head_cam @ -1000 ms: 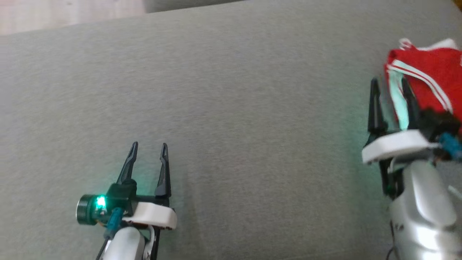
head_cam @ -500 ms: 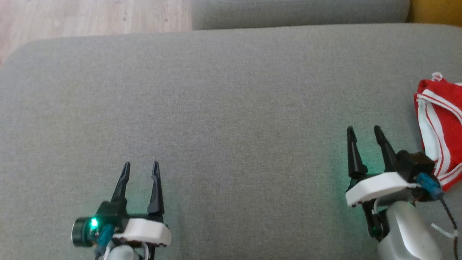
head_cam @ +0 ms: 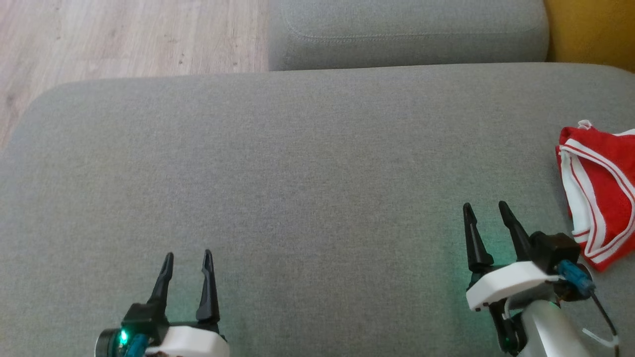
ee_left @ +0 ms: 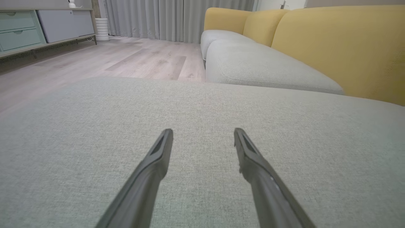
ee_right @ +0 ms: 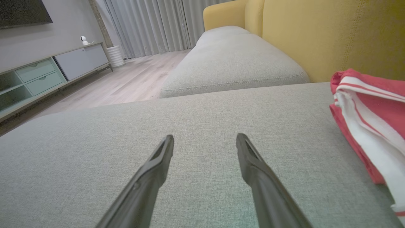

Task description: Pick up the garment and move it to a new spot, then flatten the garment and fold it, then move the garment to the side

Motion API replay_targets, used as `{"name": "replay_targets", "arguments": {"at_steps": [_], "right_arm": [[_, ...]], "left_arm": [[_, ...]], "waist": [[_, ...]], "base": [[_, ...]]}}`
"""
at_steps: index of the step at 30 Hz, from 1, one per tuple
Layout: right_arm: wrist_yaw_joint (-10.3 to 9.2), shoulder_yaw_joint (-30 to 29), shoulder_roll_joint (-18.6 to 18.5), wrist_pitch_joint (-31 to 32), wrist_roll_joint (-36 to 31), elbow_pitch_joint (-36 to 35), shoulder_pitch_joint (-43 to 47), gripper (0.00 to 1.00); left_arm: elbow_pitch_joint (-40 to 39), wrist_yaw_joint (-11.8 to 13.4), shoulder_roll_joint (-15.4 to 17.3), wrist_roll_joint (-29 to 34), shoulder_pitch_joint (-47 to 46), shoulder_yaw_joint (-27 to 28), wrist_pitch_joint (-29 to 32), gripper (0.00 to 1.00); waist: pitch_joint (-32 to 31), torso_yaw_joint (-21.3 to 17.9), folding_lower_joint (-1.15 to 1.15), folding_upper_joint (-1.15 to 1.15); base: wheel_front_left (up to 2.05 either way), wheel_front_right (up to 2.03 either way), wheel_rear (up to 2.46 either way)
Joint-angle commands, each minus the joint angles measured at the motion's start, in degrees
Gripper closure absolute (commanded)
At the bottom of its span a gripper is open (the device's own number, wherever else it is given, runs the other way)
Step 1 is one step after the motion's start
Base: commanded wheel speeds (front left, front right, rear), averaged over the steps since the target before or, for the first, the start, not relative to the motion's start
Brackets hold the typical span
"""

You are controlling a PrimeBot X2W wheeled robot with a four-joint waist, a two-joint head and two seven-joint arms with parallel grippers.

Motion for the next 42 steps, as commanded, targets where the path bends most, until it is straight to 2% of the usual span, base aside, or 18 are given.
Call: {"name": "replay_targets", "arguments": {"at_steps": [1, 2, 7, 42], "right_arm": [[-0.04, 1.60, -0.01, -0.62, 0.44, -1.51, -0.97, 0.00], [0.00, 0.06, 0.02, 0.02, -0.03, 0.23, 0.01, 1.00], [0.00, -0.05, 0.16, 0.42, 0.42, 3.71, 2.10, 1.00], [-0.01, -2.74, 0.12, 5.98, 22.87, -1.83, 2.50, 1.00]], "left_arm": [[-2.15, -0.55, 0.12, -0.73, -1.05, 2.43, -0.37, 0.00], [0.02, -0.55, -0.01, -0.40, 0.26, -0.03, 0.00, 1.00], [3.70, -0.62, -0.02, -0.87, 1.88, -0.19, 0.16, 1.00], [0.71, -2.81, 0.02, -22.50, -0.21, 4.06, 5.88, 1.00]], "waist": [[-0.27, 0.00, 0.01, 0.00], [-0.28, 0.00, 0.01, 0.00], [-0.37, -0.03, 0.01, 0.00], [-0.80, -0.65, 0.01, 0.00]], "base": [[0.00, 0.00, 0.00], [0.00, 0.00, 0.00], [0.00, 0.00, 0.00], [0.00, 0.00, 0.00]]}}
